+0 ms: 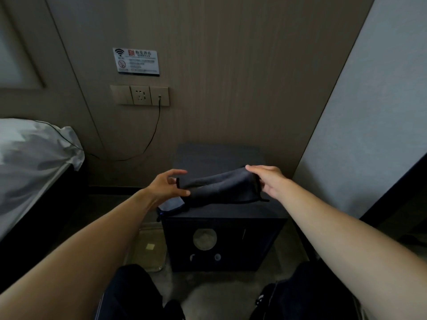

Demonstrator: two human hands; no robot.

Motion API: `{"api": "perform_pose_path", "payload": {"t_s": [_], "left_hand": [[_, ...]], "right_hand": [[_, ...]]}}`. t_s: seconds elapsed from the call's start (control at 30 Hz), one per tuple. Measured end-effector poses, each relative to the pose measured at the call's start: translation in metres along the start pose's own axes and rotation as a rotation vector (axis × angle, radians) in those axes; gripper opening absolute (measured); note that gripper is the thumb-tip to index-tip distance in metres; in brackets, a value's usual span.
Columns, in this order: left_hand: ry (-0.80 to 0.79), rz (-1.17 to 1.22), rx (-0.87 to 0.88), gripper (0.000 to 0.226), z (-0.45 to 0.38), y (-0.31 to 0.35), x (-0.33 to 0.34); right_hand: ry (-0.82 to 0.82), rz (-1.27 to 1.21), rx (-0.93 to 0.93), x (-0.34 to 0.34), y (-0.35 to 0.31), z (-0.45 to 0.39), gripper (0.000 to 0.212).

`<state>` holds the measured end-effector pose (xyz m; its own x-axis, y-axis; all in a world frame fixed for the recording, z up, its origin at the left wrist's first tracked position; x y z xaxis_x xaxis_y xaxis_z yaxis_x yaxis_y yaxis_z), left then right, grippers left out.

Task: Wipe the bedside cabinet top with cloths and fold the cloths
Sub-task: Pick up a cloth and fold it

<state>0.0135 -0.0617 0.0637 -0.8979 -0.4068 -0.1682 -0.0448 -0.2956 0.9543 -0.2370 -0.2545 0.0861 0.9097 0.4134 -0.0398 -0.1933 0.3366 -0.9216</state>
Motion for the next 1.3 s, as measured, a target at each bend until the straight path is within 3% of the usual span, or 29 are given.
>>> {"api": "perform_pose_path", "payload": {"t_s": [0.13,0.27,0.37,0.43,0.53,0.7,0.87,0.97,1.1,1.2,1.3], "left_hand": [[0.151,-0.184,0.082,0.050,-0.002,0.001,-0.019],[0.275,-0.585,0.155,0.037,-0.001,0.011,-0.023],[0.313,-0.575,0.206,0.030,0.000,0.020,-0.016],[0.245,-0.529,0.231,0.025,-0.003,0.022,-0.008],[0.219,-0.511,0.247,0.016,-0.005,0.023,-0.004],[0.338,-0.652,0.287,0.011,-0.004,0.032,-0.003],[0.499,-0.628,0.319,0.011,0.000,0.039,-0.009],[0.356,-0.554,0.373,0.012,0.000,0.054,0.021],[0.213,-0.527,0.539,0.007,0.008,0.086,0.058],[0.129,-0.613,0.680,0.006,0.012,0.099,0.078],[0.088,-0.633,0.746,0.006,0.014,0.104,0.084]], "right_hand": [[-0.114,0.148,-0.082,-0.001,-0.003,0.000,0.042],[-0.155,0.730,-0.240,-0.002,-0.007,0.000,0.032],[-0.137,0.985,-0.336,0.003,-0.009,0.007,0.018],[-0.101,1.039,-0.378,0.003,-0.010,0.007,0.009],[-0.093,1.052,-0.398,0.002,-0.010,0.008,0.010],[-0.119,1.108,-0.460,-0.003,-0.008,0.010,0.014],[-0.138,1.580,-0.494,-0.002,0.009,0.013,0.017],[-0.182,1.676,-0.499,0.006,0.018,0.017,0.015],[-0.235,1.494,-0.446,0.019,0.031,0.017,0.040],[-0.314,1.087,-0.420,0.039,0.034,0.024,0.075],[-0.466,0.671,-0.370,0.069,0.030,0.035,0.082]]}}
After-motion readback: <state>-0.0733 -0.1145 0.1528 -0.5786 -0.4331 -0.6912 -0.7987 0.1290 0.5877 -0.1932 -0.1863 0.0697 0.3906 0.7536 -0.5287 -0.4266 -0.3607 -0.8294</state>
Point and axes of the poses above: each hand's wrist, its own z-axis away from the middle knuckle, its own x-axis out of the palm, y = z × x, the point moved 9 cm from there along -z, towards the middle knuckle, and after that the axes turned 1 degree about z, right-handed, at the moved point
